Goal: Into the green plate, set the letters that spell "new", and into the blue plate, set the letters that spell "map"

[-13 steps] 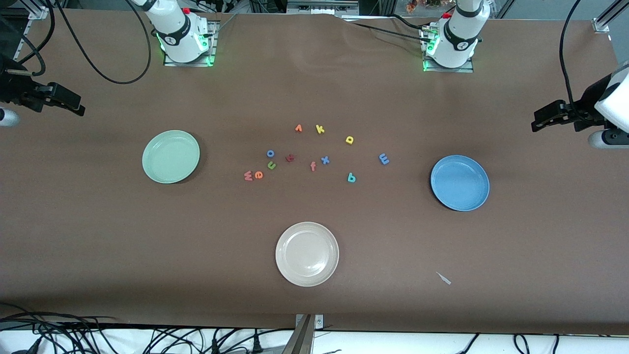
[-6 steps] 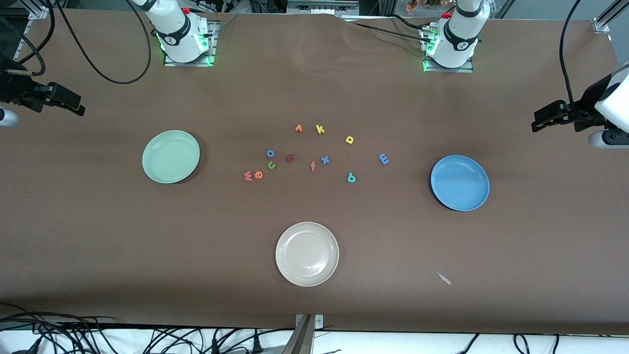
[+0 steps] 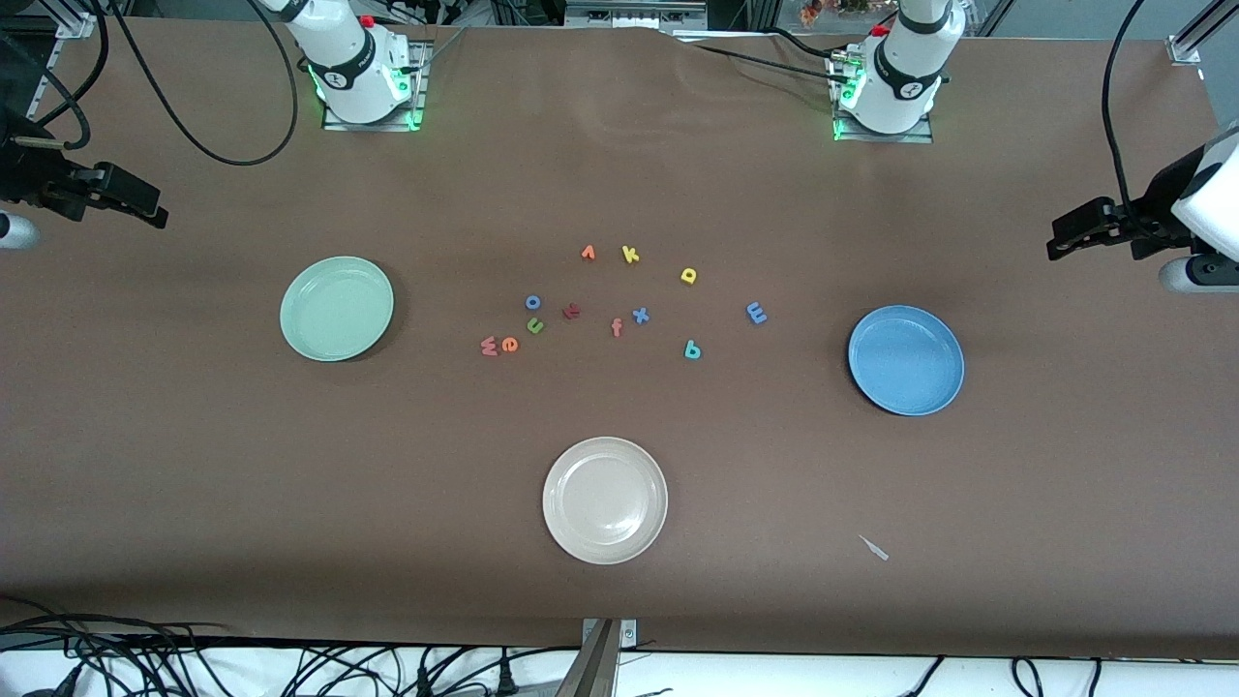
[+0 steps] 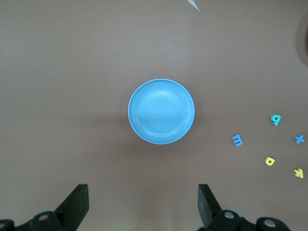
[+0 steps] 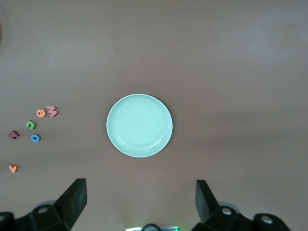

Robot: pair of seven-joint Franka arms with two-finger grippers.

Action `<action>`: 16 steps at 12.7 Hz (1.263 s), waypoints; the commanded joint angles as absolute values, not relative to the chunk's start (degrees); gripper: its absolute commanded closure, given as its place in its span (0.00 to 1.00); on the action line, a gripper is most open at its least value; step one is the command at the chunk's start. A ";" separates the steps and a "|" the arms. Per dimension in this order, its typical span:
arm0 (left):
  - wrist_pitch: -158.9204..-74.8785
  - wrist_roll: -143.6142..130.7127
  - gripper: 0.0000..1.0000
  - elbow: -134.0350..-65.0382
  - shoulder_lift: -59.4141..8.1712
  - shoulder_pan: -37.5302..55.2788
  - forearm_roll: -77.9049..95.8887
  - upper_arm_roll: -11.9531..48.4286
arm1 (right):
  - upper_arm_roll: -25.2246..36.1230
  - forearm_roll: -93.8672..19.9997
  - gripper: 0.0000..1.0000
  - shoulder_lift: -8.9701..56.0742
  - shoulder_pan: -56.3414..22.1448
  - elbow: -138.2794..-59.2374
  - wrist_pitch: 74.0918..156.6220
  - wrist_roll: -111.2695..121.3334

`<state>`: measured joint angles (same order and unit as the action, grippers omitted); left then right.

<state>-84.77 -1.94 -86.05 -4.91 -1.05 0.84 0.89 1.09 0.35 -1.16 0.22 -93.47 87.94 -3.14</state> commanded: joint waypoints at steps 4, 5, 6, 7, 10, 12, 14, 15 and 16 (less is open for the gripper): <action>-85.34 -0.79 0.00 -86.48 -4.57 -0.97 1.49 0.62 | 0.27 0.09 0.00 -1.14 0.70 -92.55 87.10 -2.29; -85.25 -0.79 0.00 -86.48 -4.48 -0.97 1.49 0.62 | 0.26 0.09 0.00 -1.06 0.70 -92.46 87.36 -2.37; -85.25 -0.79 0.00 -86.40 -4.57 -0.97 1.49 0.62 | 0.26 0.09 0.00 -1.05 0.70 -92.46 87.45 -2.37; -85.25 -0.79 0.00 -86.48 -4.57 -0.97 1.49 0.62 | 0.35 0.09 0.00 -1.05 0.70 -92.55 87.36 -2.29; -85.34 -0.79 0.00 -86.40 -4.57 -1.05 1.49 0.62 | 0.44 0.09 0.00 -1.05 0.70 -92.55 87.28 -2.29; -85.34 -0.79 0.00 -86.40 -4.57 -1.05 1.49 0.62 | 0.44 0.09 0.00 -1.14 0.70 -92.46 87.36 -2.37; -85.34 -0.79 0.00 -86.48 -4.57 -1.05 1.49 0.62 | 0.44 0.09 0.00 -1.05 0.70 -92.46 87.36 -2.29; -85.34 -0.79 0.00 -86.48 -4.57 -1.05 1.49 0.62 | 0.44 0.09 0.00 -1.05 0.70 -92.46 87.36 -2.29; -85.43 -0.79 0.00 -86.48 -4.57 -1.05 1.49 0.62 | 0.44 0.09 0.00 -1.05 0.70 -92.46 87.36 -2.29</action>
